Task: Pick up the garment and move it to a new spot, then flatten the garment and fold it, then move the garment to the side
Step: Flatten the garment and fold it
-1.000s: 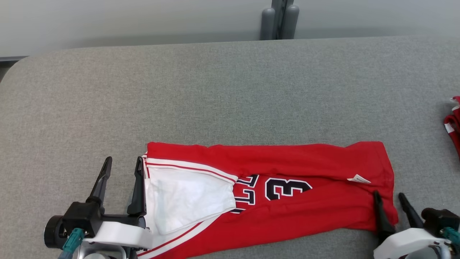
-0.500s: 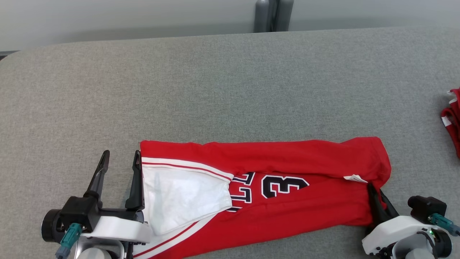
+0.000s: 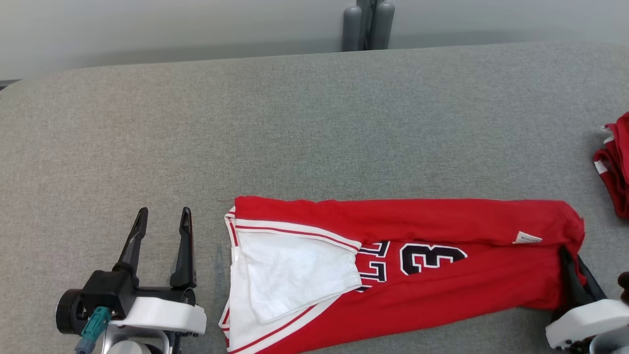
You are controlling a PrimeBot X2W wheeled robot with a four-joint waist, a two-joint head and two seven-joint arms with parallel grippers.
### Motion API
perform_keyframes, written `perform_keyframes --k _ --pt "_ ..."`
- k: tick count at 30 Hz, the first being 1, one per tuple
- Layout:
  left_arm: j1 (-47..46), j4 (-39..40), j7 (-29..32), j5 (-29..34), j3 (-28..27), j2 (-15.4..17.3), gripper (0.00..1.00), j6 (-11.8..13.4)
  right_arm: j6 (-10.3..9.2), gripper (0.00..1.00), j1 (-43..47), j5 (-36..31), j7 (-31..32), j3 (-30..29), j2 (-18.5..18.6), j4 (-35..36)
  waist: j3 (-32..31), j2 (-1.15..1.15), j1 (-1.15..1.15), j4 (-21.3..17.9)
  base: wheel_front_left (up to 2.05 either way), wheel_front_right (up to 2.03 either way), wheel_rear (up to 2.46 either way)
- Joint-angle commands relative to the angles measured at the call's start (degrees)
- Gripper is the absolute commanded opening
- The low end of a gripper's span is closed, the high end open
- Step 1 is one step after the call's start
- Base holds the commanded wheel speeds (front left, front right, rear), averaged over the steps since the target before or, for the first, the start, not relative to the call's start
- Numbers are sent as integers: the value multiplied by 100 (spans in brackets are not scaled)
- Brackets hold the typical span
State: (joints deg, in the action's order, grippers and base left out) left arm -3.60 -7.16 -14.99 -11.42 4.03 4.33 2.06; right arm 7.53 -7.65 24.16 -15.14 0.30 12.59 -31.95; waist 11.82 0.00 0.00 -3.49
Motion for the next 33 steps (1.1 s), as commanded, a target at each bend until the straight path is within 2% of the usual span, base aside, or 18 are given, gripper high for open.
perform_keyframes --k 1,8,13,16,23,33 --pt "46 -9 -24 18 -34 1 100 -22 -5 0 1 -100 3 -18 38 264 -42 0 0 -3 0 0 0" --pt "148 -52 -24 -11 -69 -18 100 -51 -4 0 -34 -526 153 665 -132 1681 -238 0 0 -29 0 0 0" --pt "157 -73 -24 -20 -10 -34 100 -71 -4 0 -189 -580 645 1572 -358 2521 -361 0 0 53 0 0 0" --pt "130 -87 -24 -31 16 -45 100 -83 -4 0 -348 -422 824 2152 -476 2671 -402 0 0 156 0 0 0" --pt "27 -165 -24 -55 141 -75 100 -103 -4 0 -774 292 777 3239 -857 2009 -390 0 0 508 0 0 0" --pt "-289 -277 -24 -123 446 -118 100 -158 -3 0 -1655 1320 186 4317 -949 581 -34 0 0 997 0 0 0"
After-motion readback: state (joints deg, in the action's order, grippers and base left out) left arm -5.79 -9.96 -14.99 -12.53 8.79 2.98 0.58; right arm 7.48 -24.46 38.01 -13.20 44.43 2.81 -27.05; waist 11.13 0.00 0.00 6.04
